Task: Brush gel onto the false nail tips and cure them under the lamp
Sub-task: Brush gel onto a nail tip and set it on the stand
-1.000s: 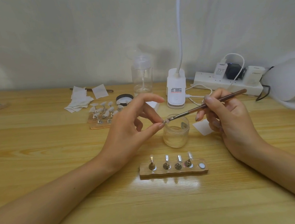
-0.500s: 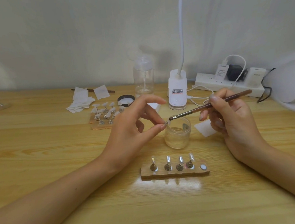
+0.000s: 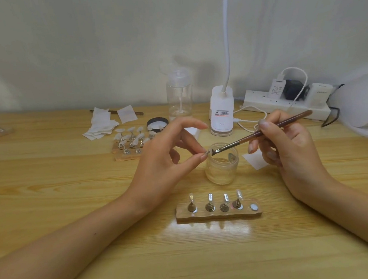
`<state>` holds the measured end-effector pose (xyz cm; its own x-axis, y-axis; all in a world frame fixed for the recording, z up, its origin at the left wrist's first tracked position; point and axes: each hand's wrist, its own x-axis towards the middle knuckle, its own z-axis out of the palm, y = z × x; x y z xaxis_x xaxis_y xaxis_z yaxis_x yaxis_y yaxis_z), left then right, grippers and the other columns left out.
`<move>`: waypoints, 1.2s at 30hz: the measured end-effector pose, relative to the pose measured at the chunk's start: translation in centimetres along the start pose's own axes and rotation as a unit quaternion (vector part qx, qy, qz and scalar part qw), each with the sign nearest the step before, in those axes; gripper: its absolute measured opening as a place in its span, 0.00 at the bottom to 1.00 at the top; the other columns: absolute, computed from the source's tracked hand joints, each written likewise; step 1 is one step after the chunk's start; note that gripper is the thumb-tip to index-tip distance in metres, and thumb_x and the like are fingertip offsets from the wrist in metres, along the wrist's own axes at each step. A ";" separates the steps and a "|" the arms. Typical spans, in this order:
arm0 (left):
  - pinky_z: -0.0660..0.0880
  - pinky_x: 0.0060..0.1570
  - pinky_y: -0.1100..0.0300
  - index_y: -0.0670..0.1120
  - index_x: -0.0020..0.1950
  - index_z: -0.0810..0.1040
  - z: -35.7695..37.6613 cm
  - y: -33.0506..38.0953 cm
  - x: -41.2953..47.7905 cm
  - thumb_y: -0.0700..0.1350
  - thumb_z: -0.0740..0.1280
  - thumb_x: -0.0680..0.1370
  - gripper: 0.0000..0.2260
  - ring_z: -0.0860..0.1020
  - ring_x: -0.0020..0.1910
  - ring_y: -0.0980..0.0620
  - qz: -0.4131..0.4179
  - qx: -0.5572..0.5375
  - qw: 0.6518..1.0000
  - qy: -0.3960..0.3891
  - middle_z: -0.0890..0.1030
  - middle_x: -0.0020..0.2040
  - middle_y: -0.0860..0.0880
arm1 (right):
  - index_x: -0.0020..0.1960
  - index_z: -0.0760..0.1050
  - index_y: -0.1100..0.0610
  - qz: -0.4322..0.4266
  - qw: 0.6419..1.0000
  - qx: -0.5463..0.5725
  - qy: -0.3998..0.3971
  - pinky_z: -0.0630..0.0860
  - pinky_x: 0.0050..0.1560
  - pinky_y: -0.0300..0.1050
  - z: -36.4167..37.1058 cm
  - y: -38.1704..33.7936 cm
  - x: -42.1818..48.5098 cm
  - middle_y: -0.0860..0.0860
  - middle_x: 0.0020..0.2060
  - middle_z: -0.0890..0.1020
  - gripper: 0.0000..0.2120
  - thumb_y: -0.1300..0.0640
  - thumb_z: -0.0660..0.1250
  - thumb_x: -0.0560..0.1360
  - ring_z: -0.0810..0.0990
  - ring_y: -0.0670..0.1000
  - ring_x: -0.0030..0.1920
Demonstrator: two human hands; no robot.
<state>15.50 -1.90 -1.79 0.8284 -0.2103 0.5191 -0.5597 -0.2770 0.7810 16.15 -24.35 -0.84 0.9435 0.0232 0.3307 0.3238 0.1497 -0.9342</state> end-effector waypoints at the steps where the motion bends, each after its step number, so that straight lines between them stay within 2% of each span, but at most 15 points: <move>1: 0.71 0.33 0.50 0.52 0.61 0.77 0.0 0.0 0.0 0.36 0.75 0.75 0.18 0.82 0.46 0.51 0.000 0.001 1.000 0.000 0.84 0.41 0.54 | 0.42 0.68 0.54 0.005 1.000 -0.004 0.009 0.59 0.23 0.35 0.0 0.0 0.0 0.53 0.29 0.81 0.10 0.50 0.66 0.74 0.63 0.45 0.23; 4: 0.71 0.33 0.52 0.52 0.61 0.77 0.0 0.0 0.0 0.37 0.75 0.75 0.18 0.82 0.46 0.51 -0.002 0.003 1.000 -0.001 0.84 0.41 0.54 | 0.40 0.68 0.53 0.004 1.000 0.008 0.022 0.59 0.24 0.35 -0.1 -0.1 0.1 0.53 0.29 0.80 0.10 0.51 0.66 0.76 0.63 0.45 0.24; 7: 0.71 0.33 0.53 0.52 0.61 0.77 0.0 0.0 0.0 0.37 0.75 0.75 0.18 0.82 0.46 0.51 -0.004 0.002 1.000 -0.001 0.84 0.41 0.54 | 0.39 0.69 0.52 -0.008 1.000 0.016 0.002 0.59 0.25 0.36 -0.1 -0.2 0.0 0.53 0.29 0.80 0.11 0.51 0.66 0.78 0.65 0.44 0.24; 12: 0.71 0.33 0.55 0.53 0.61 0.77 0.0 0.0 -0.1 0.38 0.75 0.76 0.18 0.82 0.46 0.51 -0.002 0.002 1.000 -0.002 0.84 0.41 0.55 | 0.42 0.68 0.55 0.008 1.000 -0.010 0.009 0.56 0.25 0.39 0.1 -0.1 0.0 0.54 0.28 0.80 0.09 0.51 0.65 0.74 0.62 0.47 0.24; 16: 0.72 0.33 0.52 0.53 0.61 0.77 0.0 0.0 0.0 0.38 0.75 0.76 0.18 0.82 0.46 0.49 -0.002 0.001 1.000 -0.002 0.84 0.41 0.54 | 0.39 0.69 0.53 0.003 0.999 0.010 0.030 0.58 0.25 0.37 -0.2 -0.1 0.1 0.53 0.28 0.80 0.09 0.51 0.65 0.75 0.63 0.46 0.24; 22: 0.71 0.34 0.49 0.53 0.61 0.77 0.0 0.0 0.0 0.37 0.75 0.75 0.18 0.82 0.46 0.50 -0.003 -0.006 1.000 -0.003 0.84 0.41 0.54 | 0.41 0.69 0.54 -0.004 1.000 0.011 -0.012 0.60 0.23 0.34 0.0 0.0 0.1 0.54 0.30 0.82 0.11 0.49 0.66 0.76 0.65 0.45 0.24; 26: 0.71 0.33 0.50 0.53 0.60 0.77 0.0 0.0 0.0 0.37 0.75 0.75 0.18 0.82 0.45 0.50 -0.007 -0.006 1.000 -0.001 0.84 0.41 0.54 | 0.42 0.68 0.56 0.001 1.000 0.005 -0.010 0.59 0.23 0.35 0.0 0.0 0.1 0.54 0.30 0.81 0.11 0.49 0.66 0.73 0.64 0.44 0.24; 36: 0.73 0.35 0.52 0.54 0.61 0.77 -0.1 -0.1 0.0 0.39 0.75 0.75 0.18 0.82 0.45 0.53 -0.006 -0.008 1.000 -0.004 0.84 0.41 0.56 | 0.41 0.68 0.54 0.001 1.000 -0.007 0.007 0.60 0.24 0.35 -0.1 0.2 0.1 0.54 0.29 0.80 0.09 0.51 0.65 0.75 0.62 0.46 0.23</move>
<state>15.54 -1.83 -1.85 0.8347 -0.2142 0.5073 -0.5495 -0.2641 0.7927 16.30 -24.45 -1.05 0.9453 0.0091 0.3260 0.3219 0.1354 -0.9370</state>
